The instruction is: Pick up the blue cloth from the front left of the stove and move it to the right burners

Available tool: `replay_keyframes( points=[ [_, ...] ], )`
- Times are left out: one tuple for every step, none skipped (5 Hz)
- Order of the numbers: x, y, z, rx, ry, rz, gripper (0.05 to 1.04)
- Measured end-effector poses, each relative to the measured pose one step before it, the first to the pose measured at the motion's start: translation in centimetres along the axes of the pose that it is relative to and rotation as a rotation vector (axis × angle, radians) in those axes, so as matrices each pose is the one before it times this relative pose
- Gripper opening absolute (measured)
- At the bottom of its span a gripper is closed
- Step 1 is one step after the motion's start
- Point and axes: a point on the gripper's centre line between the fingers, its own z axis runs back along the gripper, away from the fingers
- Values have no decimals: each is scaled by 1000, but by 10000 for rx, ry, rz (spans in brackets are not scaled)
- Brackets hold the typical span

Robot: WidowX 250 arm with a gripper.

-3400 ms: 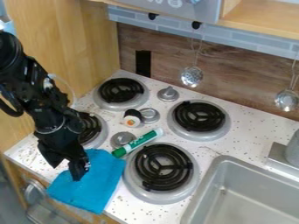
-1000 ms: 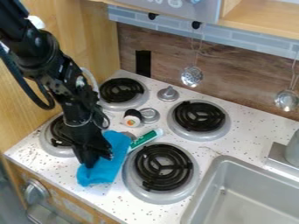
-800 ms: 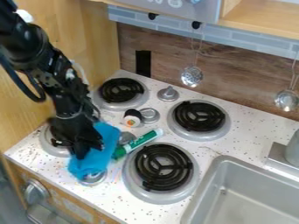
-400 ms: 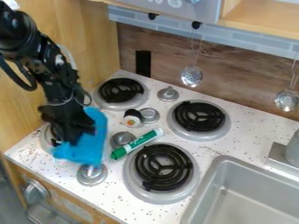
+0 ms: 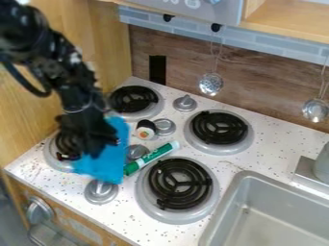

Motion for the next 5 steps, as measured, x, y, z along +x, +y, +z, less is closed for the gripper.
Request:
replay_keyframes(
  points=[
    [1300, -3579, 551, -470, -125, -695, 95],
    [960, -3209, -640, -327, 122, -614, 95],
    [1134, -3043, -1138, -277, 187, -530, 95],
    [1223, -1971, -1672, -118, 252, -221, 95],
    [1463, -931, -1571, -90, 189, -30, 95]
  ],
)
